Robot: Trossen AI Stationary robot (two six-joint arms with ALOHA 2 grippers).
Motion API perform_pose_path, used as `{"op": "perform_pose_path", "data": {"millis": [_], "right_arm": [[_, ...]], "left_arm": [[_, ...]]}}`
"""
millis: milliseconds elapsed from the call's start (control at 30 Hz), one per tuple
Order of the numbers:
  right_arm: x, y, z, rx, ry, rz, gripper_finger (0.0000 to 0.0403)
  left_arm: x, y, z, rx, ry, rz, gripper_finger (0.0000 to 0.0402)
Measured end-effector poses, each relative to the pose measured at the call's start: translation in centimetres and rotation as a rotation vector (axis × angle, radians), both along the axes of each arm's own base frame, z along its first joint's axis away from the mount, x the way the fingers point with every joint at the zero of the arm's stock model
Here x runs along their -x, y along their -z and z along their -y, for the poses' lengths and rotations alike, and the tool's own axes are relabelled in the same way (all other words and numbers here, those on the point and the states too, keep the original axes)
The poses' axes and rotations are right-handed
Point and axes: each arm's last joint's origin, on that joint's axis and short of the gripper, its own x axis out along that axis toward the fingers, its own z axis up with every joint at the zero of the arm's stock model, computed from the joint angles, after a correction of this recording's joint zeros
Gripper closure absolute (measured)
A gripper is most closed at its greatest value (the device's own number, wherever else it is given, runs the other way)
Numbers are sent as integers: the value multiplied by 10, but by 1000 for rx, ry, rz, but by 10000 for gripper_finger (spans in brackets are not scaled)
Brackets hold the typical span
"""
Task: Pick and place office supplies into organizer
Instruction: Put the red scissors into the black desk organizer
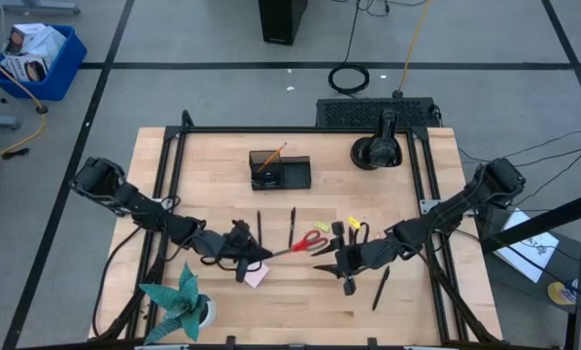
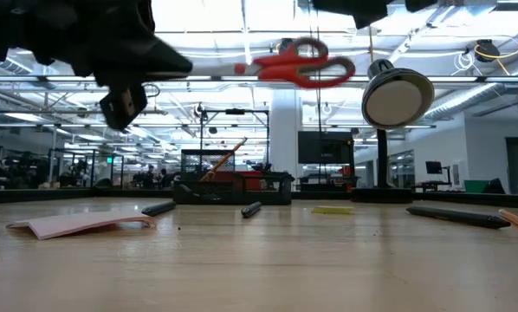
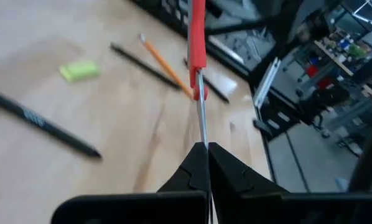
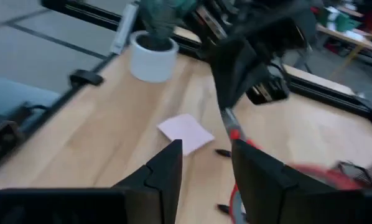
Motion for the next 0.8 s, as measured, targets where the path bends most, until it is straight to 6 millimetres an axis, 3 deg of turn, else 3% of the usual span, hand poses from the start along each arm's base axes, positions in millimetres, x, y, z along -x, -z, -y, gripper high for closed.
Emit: {"op": "perform_pose_path", "data": {"millis": [267, 533, 800], "right_arm": [[7, -13, 3, 105, 89, 70, 271], [44, -53, 5, 150, 225, 224, 272], [75, -48, 24, 25, 287, 330, 273]], "left_arm": [[0, -10, 0, -158, -128, 115, 402], [1, -17, 4, -235, -147, 186, 402], [6, -28, 15, -344, -96, 295, 402]]}}
